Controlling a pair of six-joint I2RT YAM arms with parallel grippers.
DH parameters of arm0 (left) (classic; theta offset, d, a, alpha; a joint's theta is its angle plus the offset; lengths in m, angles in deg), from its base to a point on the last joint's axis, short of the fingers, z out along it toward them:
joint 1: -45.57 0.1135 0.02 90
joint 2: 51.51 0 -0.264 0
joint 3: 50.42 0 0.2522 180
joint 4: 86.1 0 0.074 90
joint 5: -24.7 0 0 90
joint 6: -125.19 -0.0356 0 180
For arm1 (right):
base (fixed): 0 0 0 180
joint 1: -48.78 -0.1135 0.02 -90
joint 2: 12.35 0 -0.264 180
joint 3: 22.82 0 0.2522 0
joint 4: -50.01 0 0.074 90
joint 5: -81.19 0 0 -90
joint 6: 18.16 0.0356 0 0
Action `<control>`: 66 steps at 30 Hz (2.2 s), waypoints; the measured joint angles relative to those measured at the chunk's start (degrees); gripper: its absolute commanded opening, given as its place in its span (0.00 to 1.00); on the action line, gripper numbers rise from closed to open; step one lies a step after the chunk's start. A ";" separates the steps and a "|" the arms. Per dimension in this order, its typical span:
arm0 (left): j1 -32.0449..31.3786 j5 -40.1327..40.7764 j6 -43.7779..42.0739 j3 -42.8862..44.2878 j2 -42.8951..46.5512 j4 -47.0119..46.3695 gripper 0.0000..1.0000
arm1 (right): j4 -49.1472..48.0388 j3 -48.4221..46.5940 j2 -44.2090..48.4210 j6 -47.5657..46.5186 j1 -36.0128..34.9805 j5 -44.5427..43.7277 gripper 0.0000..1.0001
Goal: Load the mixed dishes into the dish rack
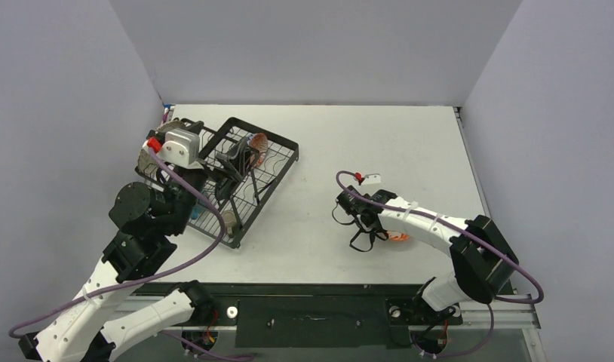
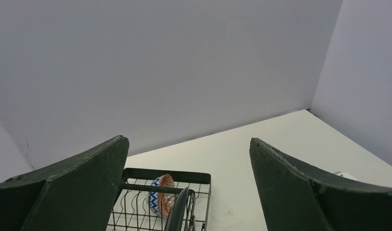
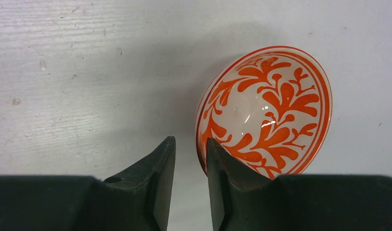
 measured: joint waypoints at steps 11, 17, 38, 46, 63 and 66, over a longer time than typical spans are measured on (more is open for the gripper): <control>0.22 2.71 -1.64 -3.63 1.44 -3.76 0.97 | 0.00 0.63 -0.98 0.22 0.00 -2.58 0.06; 0.92 2.78 -1.64 -3.74 1.86 -4.61 0.97 | -0.26 0.81 -0.98 0.39 0.00 -3.65 0.13; 2.78 2.73 -1.55 -4.31 2.25 -5.25 0.96 | -5.27 0.57 3.96 -0.92 0.50 -1.11 0.00; 4.31 2.19 -1.01 -4.79 3.17 -5.27 0.97 | -20.37 0.33 15.96 -0.13 4.39 8.33 0.00; 7.06 0.70 0.44 -5.25 3.30 -5.66 0.97 | -99.47 -6.54 -20.04 36.24 10.88 37.00 0.00; 7.58 0.46 0.50 -5.27 3.10 -5.70 0.97 | -109.13 -13.20 -29.44 42.29 10.49 36.22 0.00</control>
